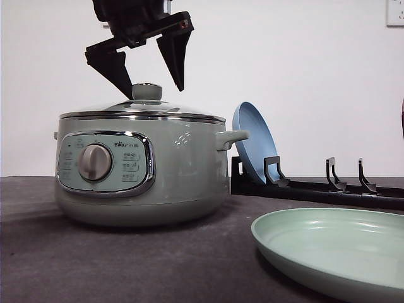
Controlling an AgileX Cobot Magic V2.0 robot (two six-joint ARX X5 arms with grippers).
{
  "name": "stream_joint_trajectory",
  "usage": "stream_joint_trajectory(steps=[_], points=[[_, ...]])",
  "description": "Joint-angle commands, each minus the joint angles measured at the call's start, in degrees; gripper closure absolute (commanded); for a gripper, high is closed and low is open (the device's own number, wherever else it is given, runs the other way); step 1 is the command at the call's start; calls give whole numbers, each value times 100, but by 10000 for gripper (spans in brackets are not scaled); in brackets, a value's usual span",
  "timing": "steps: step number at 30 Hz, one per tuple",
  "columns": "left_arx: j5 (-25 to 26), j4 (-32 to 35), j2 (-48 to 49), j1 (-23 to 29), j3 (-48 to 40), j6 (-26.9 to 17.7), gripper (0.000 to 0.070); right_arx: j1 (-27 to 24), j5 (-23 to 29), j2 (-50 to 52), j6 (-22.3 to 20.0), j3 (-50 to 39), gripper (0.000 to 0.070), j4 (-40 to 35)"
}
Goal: Transfer potato from steamer to green plate
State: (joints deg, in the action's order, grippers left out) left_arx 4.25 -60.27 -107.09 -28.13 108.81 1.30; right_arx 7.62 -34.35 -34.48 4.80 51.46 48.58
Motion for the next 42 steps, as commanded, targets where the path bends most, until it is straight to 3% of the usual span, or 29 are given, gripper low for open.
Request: stream_joint_trajectory(steps=[1, 5, 8, 16, 18, 26, 37, 42], points=[[-33, 16, -90, -45, 173, -61, 128, 11, -11, -17, 52, 33, 74, -50], [-83, -36, -90, -39, 173, -61, 226, 11, -9, -17, 52, 33, 74, -50], [-85, -35, -90, -39, 173, -59, 258, 11, -11, -17, 52, 33, 74, -50], [-88, -167, -90, -32, 173, -57, 640, 11, -11, -17, 55, 33, 74, -48], [-91, -180, -90, -13, 173, -59, 694, 11, -11, -17, 55, 33, 74, -48], [-149, -225, -83, 95, 417, -59, 700, 11, -11, -17, 55, 33, 74, -48], [-151, -1127, -82, 123, 1801, -44, 700, 11, -5, -17, 52, 33, 74, -46], [-152, -1298, -14, 128, 1975, -44, 700, 11, 11, -17, 50, 33, 74, -44]])
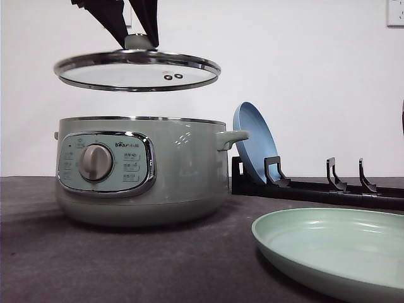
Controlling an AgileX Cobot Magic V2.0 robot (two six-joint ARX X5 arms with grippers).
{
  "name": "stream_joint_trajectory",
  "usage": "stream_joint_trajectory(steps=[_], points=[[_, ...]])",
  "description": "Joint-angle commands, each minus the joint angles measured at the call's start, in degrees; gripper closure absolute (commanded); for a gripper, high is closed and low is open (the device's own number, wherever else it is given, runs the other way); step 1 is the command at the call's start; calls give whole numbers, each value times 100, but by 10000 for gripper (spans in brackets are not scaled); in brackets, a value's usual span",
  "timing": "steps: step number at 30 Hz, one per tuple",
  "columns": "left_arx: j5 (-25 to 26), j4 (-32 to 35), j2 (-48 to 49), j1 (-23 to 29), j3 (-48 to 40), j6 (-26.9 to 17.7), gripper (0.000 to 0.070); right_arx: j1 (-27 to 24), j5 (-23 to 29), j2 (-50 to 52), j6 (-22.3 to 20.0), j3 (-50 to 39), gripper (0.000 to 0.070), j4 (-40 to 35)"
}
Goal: Transfer potato from steamer to green plate
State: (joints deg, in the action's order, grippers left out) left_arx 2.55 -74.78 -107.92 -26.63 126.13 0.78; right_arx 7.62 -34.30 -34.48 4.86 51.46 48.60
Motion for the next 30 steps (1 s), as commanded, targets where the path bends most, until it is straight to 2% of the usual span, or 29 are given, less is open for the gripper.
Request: stream_joint_trajectory(steps=[1, 6, 11, 30], points=[[17, 150, 80, -13, 250, 8, 700, 11, 7, -17, 44, 33, 74, -46], [-15, 130, 108, 105, 251, -28, 700, 11, 76, -17, 39, 33, 74, -46], [-276, 76, 127, 414, 251, -129, 700, 11, 175, -17, 37, 33, 74, -21], [-282, -20, 238, 2632, 251, -142, 700, 12, 237, -27, 41, 37, 74, 183]])
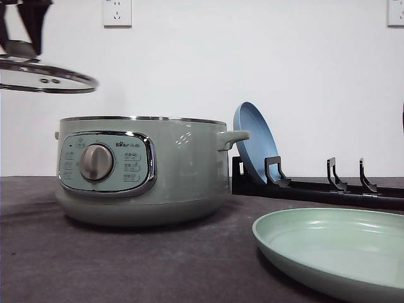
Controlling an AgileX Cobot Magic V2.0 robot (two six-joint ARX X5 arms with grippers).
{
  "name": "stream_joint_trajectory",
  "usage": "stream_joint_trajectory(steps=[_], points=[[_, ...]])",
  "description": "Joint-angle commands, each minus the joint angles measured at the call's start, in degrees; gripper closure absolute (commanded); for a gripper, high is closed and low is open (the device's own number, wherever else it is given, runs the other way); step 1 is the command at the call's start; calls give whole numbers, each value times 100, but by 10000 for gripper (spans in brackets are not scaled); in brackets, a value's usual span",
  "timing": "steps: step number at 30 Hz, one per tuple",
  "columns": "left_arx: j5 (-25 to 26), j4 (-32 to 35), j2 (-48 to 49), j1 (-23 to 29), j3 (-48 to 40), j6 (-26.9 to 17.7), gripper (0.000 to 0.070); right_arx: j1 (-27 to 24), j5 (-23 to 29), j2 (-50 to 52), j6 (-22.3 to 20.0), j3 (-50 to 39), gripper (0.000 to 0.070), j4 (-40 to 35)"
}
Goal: Transfer potato from steamer to green plate
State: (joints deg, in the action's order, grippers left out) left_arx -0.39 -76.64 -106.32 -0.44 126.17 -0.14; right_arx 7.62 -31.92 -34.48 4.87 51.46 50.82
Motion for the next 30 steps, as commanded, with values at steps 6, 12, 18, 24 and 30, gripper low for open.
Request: stream_joint_trajectory(steps=[6, 12, 18, 24, 30], points=[[12, 192, 79, 332, 245, -50, 700, 180, -26, -340, 161, 207, 75, -62], [12, 194, 77, 381, 245, -51, 700, 783, 73, -1335, 204, 792, 76, -77], [12, 196, 77, 381, 245, -52, 700, 1592, 208, -2899, 153, 1764, 77, -107], [14, 190, 77, 381, 245, -50, 700, 2288, 376, -4629, -122, 3081, 77, -97], [14, 191, 77, 381, 245, -50, 700, 2688, 654, -6336, -595, 4732, 77, 187]])
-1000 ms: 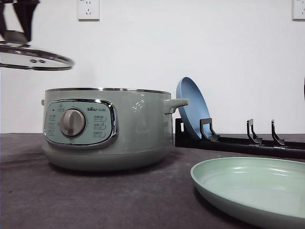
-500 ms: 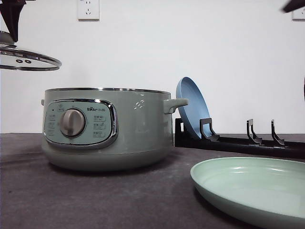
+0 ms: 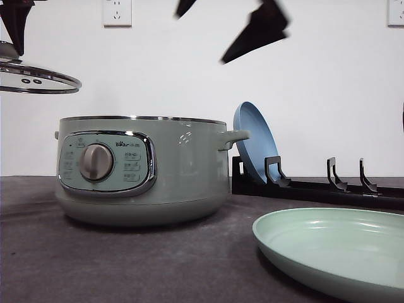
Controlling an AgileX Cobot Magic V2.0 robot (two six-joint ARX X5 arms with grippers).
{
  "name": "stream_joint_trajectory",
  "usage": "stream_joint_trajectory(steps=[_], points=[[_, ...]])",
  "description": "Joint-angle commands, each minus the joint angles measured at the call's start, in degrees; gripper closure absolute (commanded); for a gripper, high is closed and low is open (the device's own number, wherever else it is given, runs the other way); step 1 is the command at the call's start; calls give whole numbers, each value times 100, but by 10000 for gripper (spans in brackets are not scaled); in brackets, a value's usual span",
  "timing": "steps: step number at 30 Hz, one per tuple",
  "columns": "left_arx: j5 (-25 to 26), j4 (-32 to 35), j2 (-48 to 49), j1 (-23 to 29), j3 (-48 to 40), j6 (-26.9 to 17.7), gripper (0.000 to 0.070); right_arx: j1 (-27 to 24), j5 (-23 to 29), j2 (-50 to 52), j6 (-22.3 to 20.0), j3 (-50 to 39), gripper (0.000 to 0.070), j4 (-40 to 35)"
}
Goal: Transfer potato from steamer to green plate
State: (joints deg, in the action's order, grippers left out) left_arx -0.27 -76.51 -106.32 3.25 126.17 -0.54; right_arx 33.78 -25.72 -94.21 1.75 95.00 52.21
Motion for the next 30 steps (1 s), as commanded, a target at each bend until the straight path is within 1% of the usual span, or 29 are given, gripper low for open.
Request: stream_joint_trajectory(steps=[1, 6, 9, 12, 16, 18, 29, 30], points=[[2, 179, 77, 13, 245, -11, 700, 122, 85, -632, -391, 669, 77, 152], [3, 185, 77, 17, 245, -11, 700, 374, 589, -1856, -1035, 2016, 77, 495], [4, 195, 77, 17, 245, -12, 700, 500, 839, -2416, -1372, 2566, 77, 500], [4, 231, 77, 17, 245, -12, 700, 601, 996, -2831, -1652, 2890, 77, 430], [4, 270, 77, 18, 245, -13, 700, 650, 1191, -3181, -1824, 2966, 77, 208], [4, 281, 77, 20, 245, -15, 700, 664, 1264, -3336, -1840, 2964, 77, 112], [4, 314, 77, 20, 243, -33, 700, 654, 1266, -3922, -1871, 2962, 77, -67], [4, 316, 77, 23, 243, -33, 700, 656, 1267, -3942, -1869, 2961, 88, -71]])
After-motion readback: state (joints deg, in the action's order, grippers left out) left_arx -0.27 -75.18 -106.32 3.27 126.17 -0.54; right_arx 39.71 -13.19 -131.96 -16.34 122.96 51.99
